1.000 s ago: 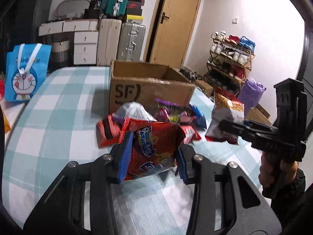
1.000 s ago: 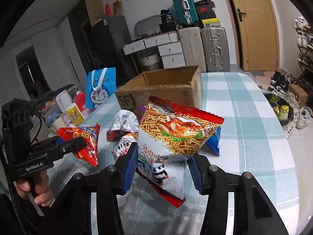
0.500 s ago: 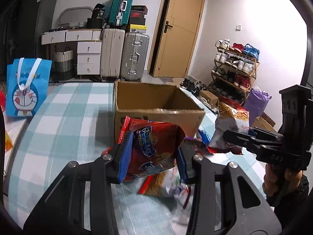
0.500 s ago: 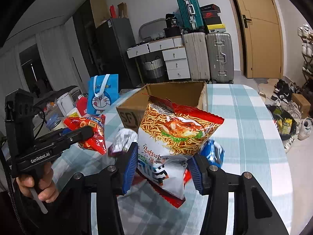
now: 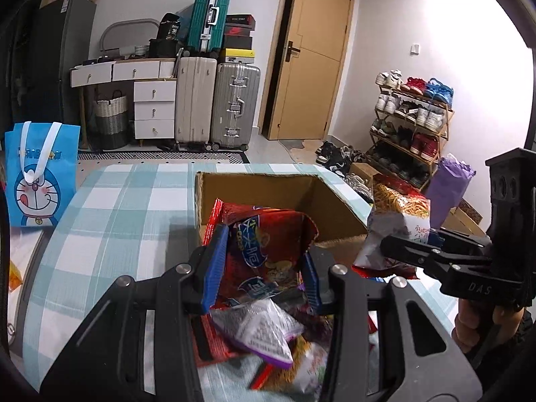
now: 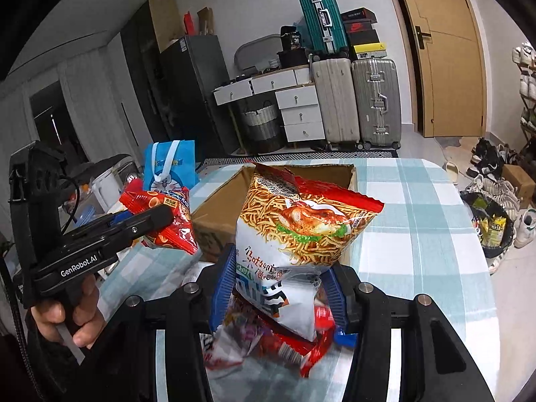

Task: Organize snacks
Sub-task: 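Lift both held bags and carry them over the cardboard box, then lower both bags into the box and open both grippers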

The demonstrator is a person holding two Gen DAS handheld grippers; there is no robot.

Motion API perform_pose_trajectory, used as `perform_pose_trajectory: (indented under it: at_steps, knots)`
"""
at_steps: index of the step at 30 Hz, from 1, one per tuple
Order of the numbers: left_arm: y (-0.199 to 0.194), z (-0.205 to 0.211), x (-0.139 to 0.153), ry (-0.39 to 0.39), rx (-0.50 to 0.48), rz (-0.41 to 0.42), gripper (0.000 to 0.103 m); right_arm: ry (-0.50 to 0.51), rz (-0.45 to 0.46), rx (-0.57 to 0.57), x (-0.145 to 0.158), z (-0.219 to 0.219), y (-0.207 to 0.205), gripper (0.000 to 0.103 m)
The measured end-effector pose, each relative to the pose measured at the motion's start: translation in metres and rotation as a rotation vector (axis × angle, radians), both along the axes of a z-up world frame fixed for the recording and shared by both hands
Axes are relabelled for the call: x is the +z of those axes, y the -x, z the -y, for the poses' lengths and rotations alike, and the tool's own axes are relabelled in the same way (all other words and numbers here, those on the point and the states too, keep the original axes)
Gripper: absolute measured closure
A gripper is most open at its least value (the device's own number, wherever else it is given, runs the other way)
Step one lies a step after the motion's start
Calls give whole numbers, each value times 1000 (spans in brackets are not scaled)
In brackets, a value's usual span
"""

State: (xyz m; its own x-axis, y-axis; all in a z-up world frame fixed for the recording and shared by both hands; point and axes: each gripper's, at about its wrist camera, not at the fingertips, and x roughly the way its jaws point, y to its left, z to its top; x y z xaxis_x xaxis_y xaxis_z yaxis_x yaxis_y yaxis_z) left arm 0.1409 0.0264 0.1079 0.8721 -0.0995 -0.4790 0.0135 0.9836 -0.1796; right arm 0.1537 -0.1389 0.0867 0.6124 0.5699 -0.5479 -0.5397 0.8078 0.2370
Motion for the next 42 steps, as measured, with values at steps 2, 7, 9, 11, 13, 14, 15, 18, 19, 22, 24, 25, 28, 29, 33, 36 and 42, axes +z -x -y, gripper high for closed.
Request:
perform_pose_trajectory:
  at_steps: [2,7,9,11,13,14,15,18,19,22,24,25,28,29,33,36,42]
  knots:
    - [-10,-3,0,8,2,-3,65,-3,0,-4,1,-3,-8,54]
    - [-36,-11,-2,14,14,-5,65,-1,6,-1,5,-15,-32,53]
    - [-45,-13,-2,6,20,-1,65,-3,2,1,6,-18,-40,53]
    - [-55,-15,-2,4,22,-7,65,2,3,0,6,-20,-48,53]
    - [-64,-16,-3,14,20,-12,65,6,2,3,6,-24,-56,54]
    - [-68,-15,-4,11,18,-16,65,9,-1,4,5,-25,-58,54]
    - [-72,-14,-5,3,17,-20,65,10,-3,3,4,-26,-61,54]
    - [-83,-10,-7,-19,19,-20,65,23,-4,4,2,-30,-71,53]
    - [-86,-9,-8,-22,21,-20,65,20,-7,3,2,-31,-75,53]
    - [-95,-7,-14,-30,32,-27,65,22,-17,-2,1,-35,-85,53]
    - [-101,-8,-19,-28,31,-35,65,33,-12,3,-1,-37,-89,53]
    - [-102,-8,-23,-29,32,-38,65,38,-10,3,-2,-38,-89,53]
    - [-109,-7,-28,-32,34,-47,65,53,-10,13,-5,-44,-92,53]
    - [-112,-8,-30,-32,32,-51,65,58,-9,16,-7,-44,-92,53]
    - [-120,-7,-37,-38,29,-61,65,74,-8,23,-12,-48,-95,53]
    - [-126,-6,-41,-40,28,-70,65,75,-15,21,-15,-49,-99,53]
    - [-134,0,-49,-64,28,-90,65,88,-21,23,-21,-54,-108,53]
